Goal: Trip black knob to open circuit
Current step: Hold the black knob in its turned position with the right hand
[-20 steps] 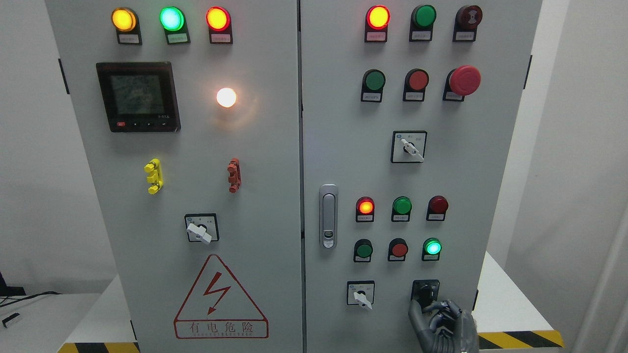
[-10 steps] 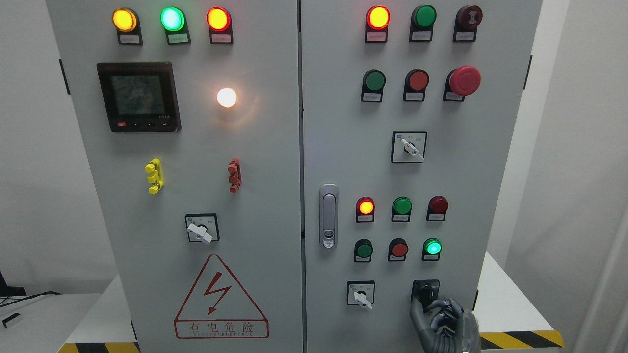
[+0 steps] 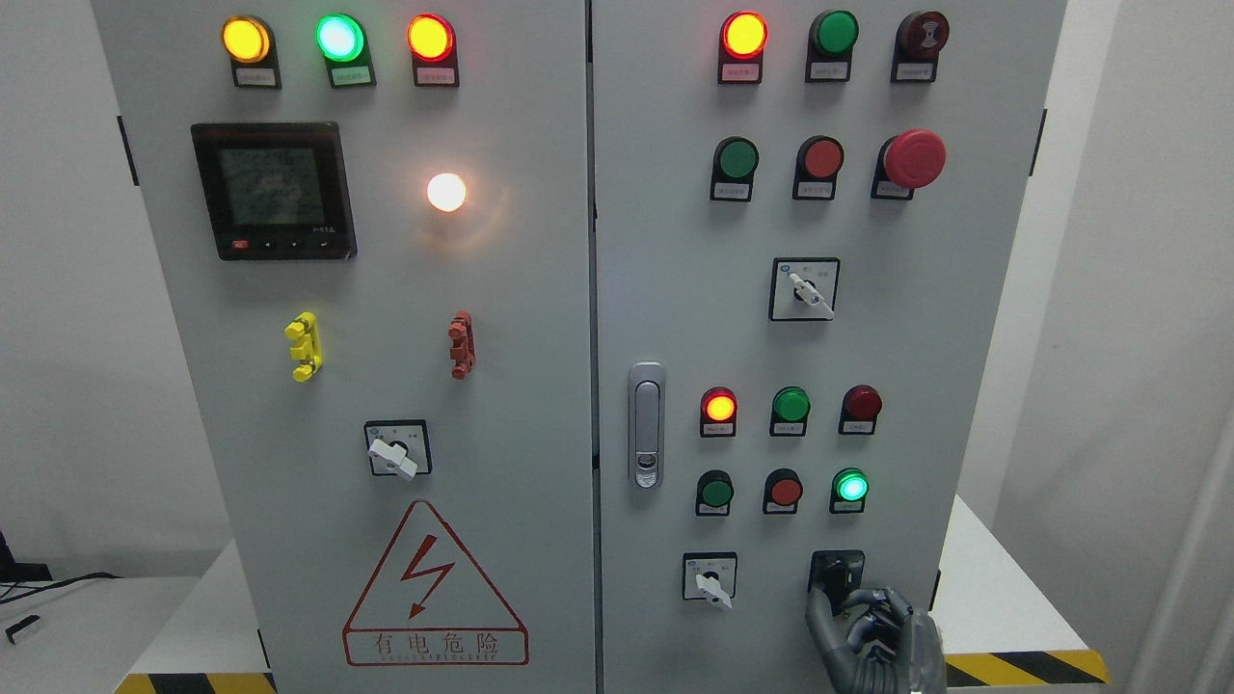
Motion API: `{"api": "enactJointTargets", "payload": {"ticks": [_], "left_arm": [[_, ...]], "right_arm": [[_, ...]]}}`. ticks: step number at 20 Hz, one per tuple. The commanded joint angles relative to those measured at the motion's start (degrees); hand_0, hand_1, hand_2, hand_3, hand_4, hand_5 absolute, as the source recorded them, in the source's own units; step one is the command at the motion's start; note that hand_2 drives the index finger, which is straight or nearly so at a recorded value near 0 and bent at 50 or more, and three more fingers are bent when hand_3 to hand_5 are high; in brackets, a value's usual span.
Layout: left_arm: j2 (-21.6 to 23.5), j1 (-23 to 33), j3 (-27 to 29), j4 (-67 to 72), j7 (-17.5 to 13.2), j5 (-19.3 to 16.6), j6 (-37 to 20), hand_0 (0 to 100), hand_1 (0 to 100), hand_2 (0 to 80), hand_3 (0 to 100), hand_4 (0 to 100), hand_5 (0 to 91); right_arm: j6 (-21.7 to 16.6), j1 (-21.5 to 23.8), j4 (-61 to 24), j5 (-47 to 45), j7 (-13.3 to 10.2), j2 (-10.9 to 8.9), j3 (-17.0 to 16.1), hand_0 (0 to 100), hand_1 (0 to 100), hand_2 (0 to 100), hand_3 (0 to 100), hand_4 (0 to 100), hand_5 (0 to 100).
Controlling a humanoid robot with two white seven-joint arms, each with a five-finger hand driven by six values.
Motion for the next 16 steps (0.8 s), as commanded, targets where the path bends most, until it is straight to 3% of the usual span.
{"api": "enactJointTargets", "payload": {"ticks": [1,16], "left_arm": [[-0.1,0.0,0.0,0.0,0.0,-1.8,0.0,12,39,0.0,0,0,0.0],[0.0,0.0,0.0,0.0,0.0,-1.8,0.0,12,39,0.0,0,0,0.0]], "right_arm": [[0.1,0.0,0.0,0.1,0.2,-0.13,-0.1,26,72,55,92,87,95],[0.1,-0.2,0.5,0.3,-0.6,-0.39,-0.2,27,73,54,91,86,94]]}}
